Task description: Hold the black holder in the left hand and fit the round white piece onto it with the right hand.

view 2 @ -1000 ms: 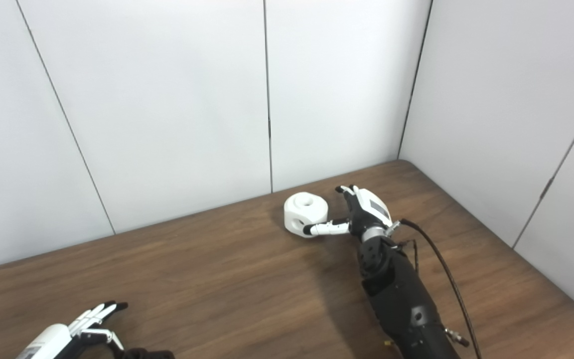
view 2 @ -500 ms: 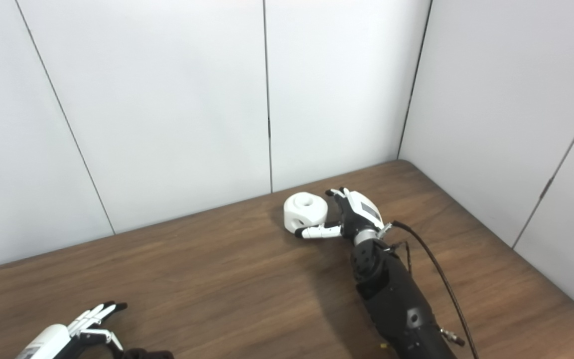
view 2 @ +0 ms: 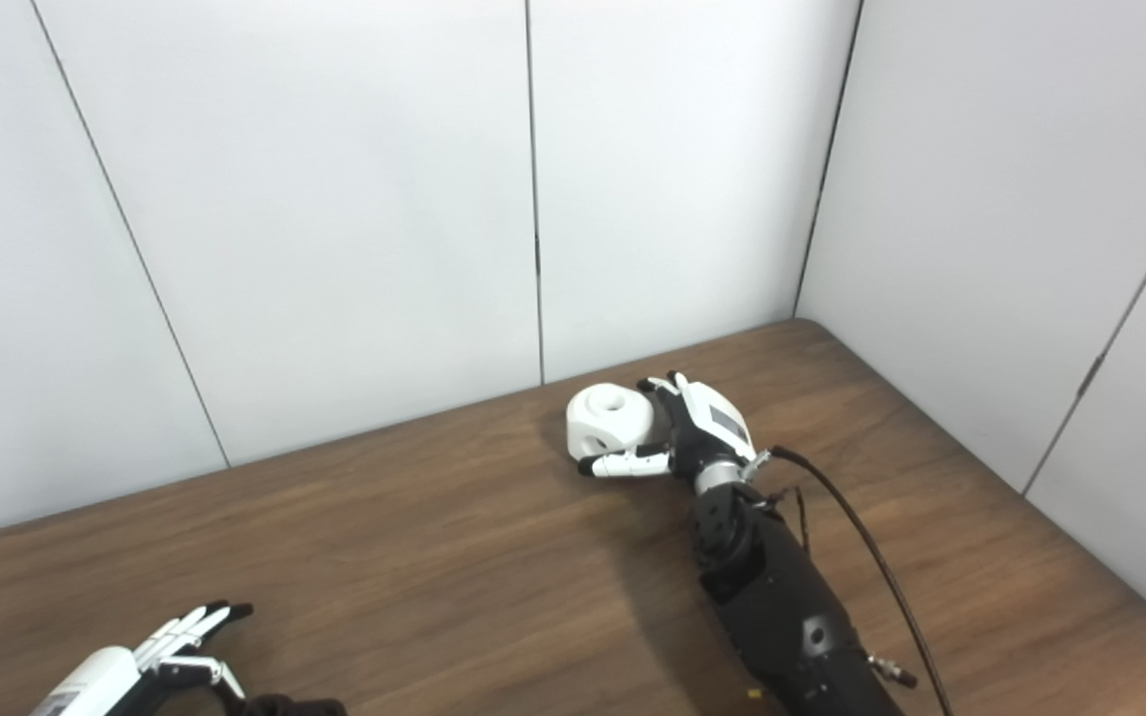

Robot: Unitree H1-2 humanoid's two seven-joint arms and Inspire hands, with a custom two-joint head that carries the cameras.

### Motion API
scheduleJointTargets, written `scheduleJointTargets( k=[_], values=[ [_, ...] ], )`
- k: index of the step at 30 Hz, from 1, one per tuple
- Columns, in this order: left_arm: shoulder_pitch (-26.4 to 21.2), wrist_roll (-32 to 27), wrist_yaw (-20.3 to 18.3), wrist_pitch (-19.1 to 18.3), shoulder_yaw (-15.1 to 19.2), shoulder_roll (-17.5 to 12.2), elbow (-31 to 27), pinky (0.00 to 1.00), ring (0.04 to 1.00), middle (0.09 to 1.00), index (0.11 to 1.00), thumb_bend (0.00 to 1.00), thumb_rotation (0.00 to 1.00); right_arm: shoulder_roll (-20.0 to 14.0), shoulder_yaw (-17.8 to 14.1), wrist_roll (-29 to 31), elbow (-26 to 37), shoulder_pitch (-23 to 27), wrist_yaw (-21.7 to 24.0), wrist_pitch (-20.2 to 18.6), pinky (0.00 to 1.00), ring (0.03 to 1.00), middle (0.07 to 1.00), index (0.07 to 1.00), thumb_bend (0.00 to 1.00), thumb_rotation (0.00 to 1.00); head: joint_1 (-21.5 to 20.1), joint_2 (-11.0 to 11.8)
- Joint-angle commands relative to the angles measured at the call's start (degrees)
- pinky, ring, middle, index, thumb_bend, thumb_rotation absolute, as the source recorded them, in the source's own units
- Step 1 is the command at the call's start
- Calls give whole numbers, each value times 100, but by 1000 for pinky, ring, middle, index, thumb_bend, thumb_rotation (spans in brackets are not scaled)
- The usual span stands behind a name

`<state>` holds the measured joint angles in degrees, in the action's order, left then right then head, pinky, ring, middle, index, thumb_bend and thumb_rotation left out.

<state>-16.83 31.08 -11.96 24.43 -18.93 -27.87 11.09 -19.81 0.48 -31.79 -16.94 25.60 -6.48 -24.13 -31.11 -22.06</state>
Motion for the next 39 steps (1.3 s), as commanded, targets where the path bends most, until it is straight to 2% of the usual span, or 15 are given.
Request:
scheduleJointTargets(
  k=[1,3,5,7,13,23,30,39],
  values=[
    [58,177,-170,-170,27,-274,97,1000,1000,966,479,513,46,115,81,-19,-95,164,-245,161,785,949,937,672,788,294,-2,2],
    [59,169,-186,-184,30,-276,75,1000,1000,966,479,513,46,150,93,-63,-196,170,-523,274,765,934,916,630,734,234,3,6],
    [58,156,-176,-162,35,-275,76,1000,1000,964,479,513,46,190,82,-73,-283,163,-800,426,739,911,882,519,559,161,4,8],
    [59,158,-181,-164,34,-278,70,1000,1000,964,479,513,46,220,83,-87,-352,151,-1061,576,721,886,851,490,518,142,4,8],
    [73,174,-176,-179,34,-269,44,1000,1000,962,479,513,45,207,156,-136,-445,128,-1343,756,694,849,818,482,507,134,10,1],
    [99,141,-203,-184,45,-281,1,1000,1000,964,479,513,46,193,128,-60,-303,65,-1316,726,672,827,802,481,508,134,78,-51],
    [120,162,-249,-272,53,-275,-113,1000,1000,961,478,513,46,243,103,113,251,-132,-1115,741,672,815,799,481,510,133,251,-143],
    [-41,203,-166,-164,18,-212,57,1000,1000,958,479,514,47,409,355,155,1223,-377,-769,915,741,851,819,481,509,128,414,-144]
  ],
)
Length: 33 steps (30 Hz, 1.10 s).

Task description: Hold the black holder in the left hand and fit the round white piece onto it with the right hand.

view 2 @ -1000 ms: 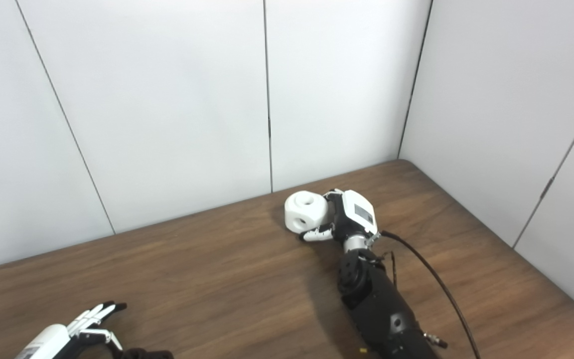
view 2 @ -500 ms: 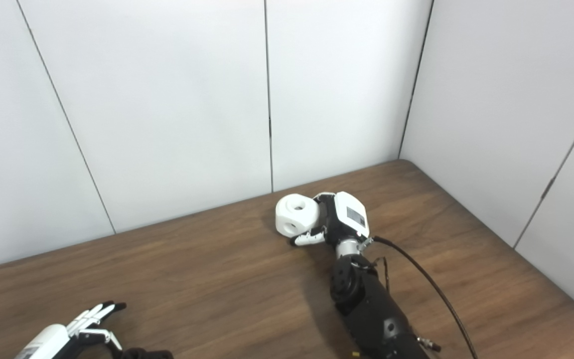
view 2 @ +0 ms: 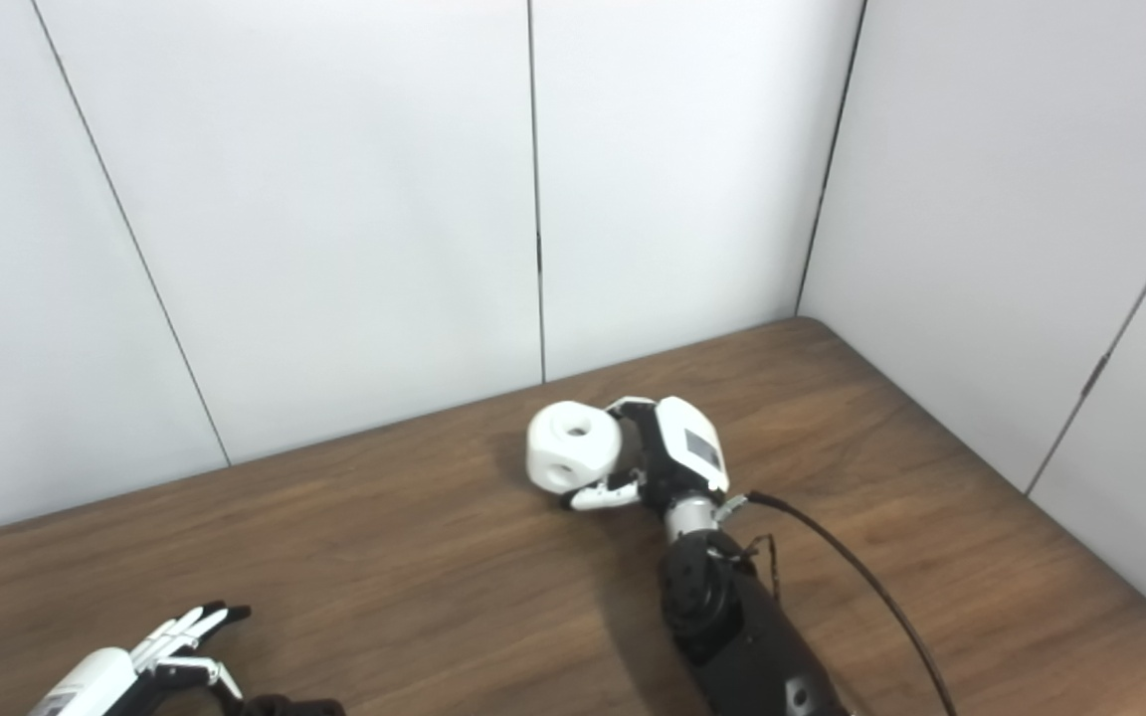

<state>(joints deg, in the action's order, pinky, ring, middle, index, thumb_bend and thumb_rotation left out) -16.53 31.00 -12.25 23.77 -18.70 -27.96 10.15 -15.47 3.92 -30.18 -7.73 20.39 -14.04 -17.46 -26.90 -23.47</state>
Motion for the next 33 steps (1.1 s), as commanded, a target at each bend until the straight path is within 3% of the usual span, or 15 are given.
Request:
scheduleJointTargets(
  k=[1,14,23,30,33],
  values=[
    [-90,202,-131,-85,-9,-194,175,1000,1000,958,479,514,47,4,46,-12,406,117,25,269,746,855,821,481,509,128,9,8],
    [-219,177,-279,-254,-63,-65,-17,1000,1000,951,481,516,47,206,433,10,1530,-285,672,417,791,898,847,481,508,129,613,-87],
    [-185,272,-453,-527,-98,2,-333,1000,1000,965,482,516,48,385,864,-33,2314,-498,1278,532,755,891,854,481,509,129,1133,-273],
    [-164,391,-442,-705,-102,137,-594,1000,1000,946,481,517,48,496,1191,-261,2701,-564,1741,307,756,895,862,481,510,134,1532,-521],
    [-180,474,-501,-805,-138,191,-699,1000,1000,947,481,517,47,569,1229,-83,2773,-602,1923,391,775,911,870,481,510,132,1747,-587]
  ],
)
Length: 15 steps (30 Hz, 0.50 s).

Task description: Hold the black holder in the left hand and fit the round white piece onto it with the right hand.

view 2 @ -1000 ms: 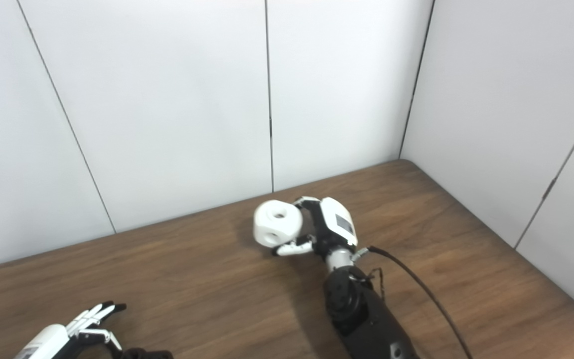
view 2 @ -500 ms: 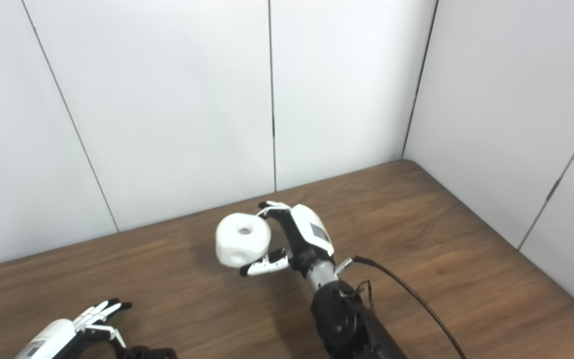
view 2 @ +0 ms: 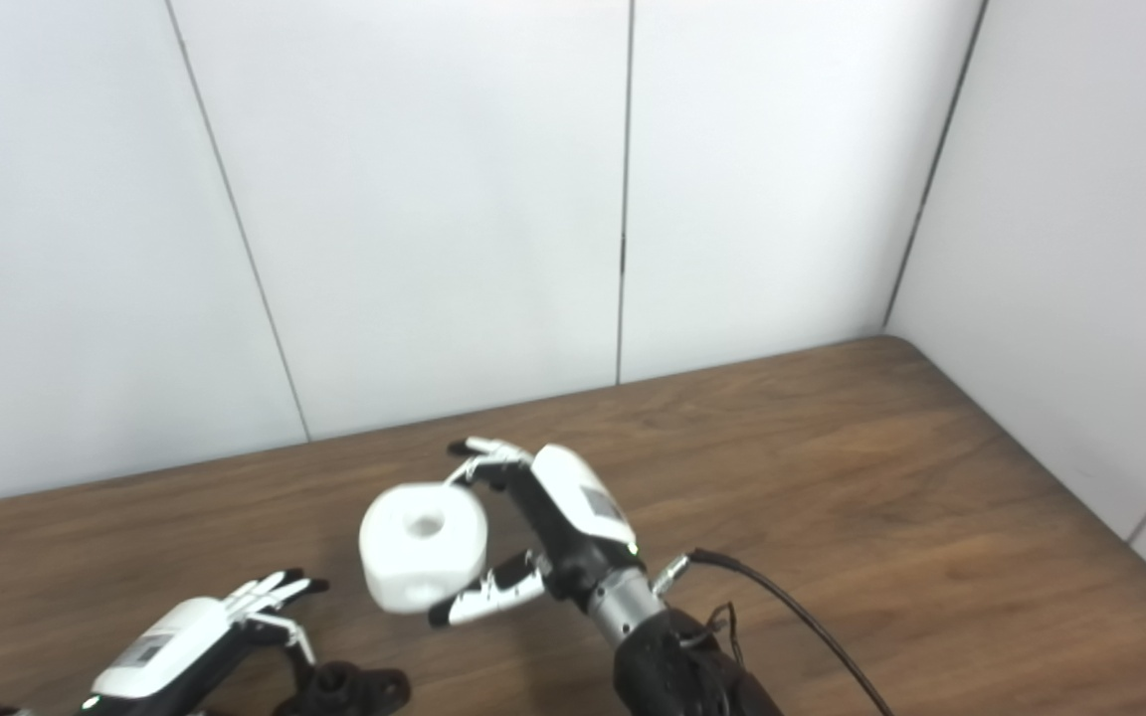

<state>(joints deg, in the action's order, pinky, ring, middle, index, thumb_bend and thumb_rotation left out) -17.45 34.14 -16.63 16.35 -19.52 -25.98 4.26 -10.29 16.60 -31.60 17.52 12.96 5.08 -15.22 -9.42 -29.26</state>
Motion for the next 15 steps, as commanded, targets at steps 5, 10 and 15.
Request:
scheduleJointTargets(
  k=[5,10,15],
  values=[
    [-100,287,-223,-402,-115,101,-403,1000,1000,957,481,518,47,99,34,236,328,51,129,416,785,915,876,480,510,133,348,-152],
    [-118,350,-352,-646,-155,218,-615,1000,1000,947,481,518,47,104,73,250,535,-39,309,372,811,932,888,480,509,135,660,-322],
    [-165,397,-337,-625,-183,320,-632,1000,1000,939,480,517,48,134,75,306,640,-61,480,335,818,938,893,480,508,134,850,-450]
  ],
)
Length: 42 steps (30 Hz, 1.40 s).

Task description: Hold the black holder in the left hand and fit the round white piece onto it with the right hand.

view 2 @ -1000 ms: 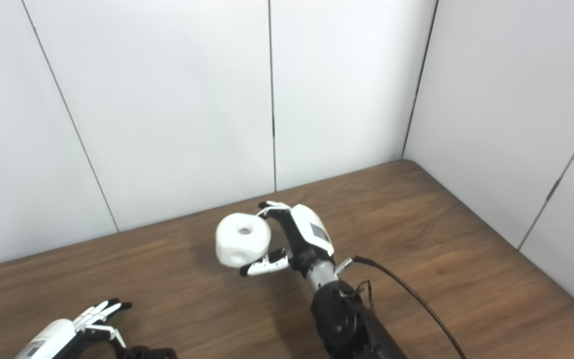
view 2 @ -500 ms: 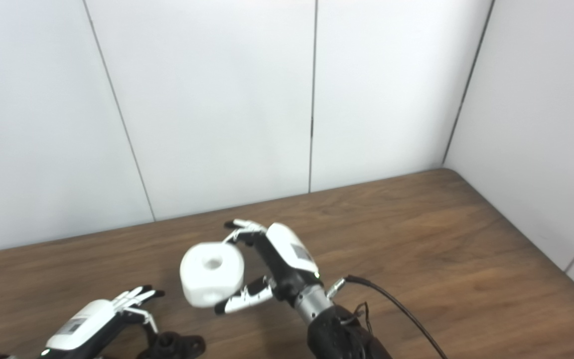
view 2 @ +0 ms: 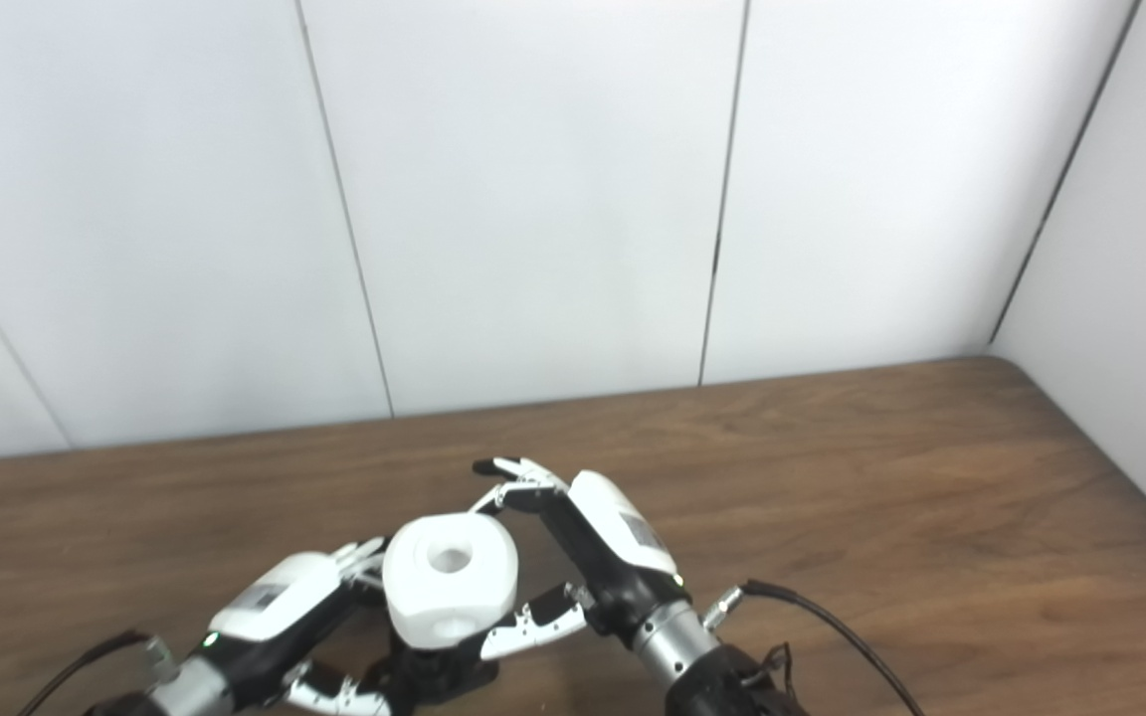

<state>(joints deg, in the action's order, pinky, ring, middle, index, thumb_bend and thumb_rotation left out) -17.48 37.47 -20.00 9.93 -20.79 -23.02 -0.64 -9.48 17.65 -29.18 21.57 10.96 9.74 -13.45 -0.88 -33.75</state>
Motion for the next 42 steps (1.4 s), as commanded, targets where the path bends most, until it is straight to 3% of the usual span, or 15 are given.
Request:
scheduleJointTargets(
  k=[1,14,27,36,42],
  values=[
    [-170,78,-3,34,-64,32,-140,1000,1000,942,480,517,48,67,-29,90,233,129,32,170,821,941,896,480,508,133,20,-11],
    [-133,223,-240,-275,-91,115,-482,1000,1000,951,481,518,48,148,63,110,137,-12,91,258,836,956,914,481,507,132,208,-165],
    [-55,165,-282,-375,-78,156,-592,1000,1000,951,480,517,48,537,-17,-242,-889,-146,-735,782,831,960,914,480,508,129,193,-198],
    [-5,142,-243,-369,-71,171,-617,1000,1000,947,480,517,48,698,-64,-661,-1052,-272,-1231,884,835,945,911,479,508,129,165,-219],
    [26,91,-198,-337,-53,168,-594,1000,1000,943,480,517,48,691,-98,-689,-959,-309,-1292,826,792,934,908,479,508,128,102,-234]
  ],
)
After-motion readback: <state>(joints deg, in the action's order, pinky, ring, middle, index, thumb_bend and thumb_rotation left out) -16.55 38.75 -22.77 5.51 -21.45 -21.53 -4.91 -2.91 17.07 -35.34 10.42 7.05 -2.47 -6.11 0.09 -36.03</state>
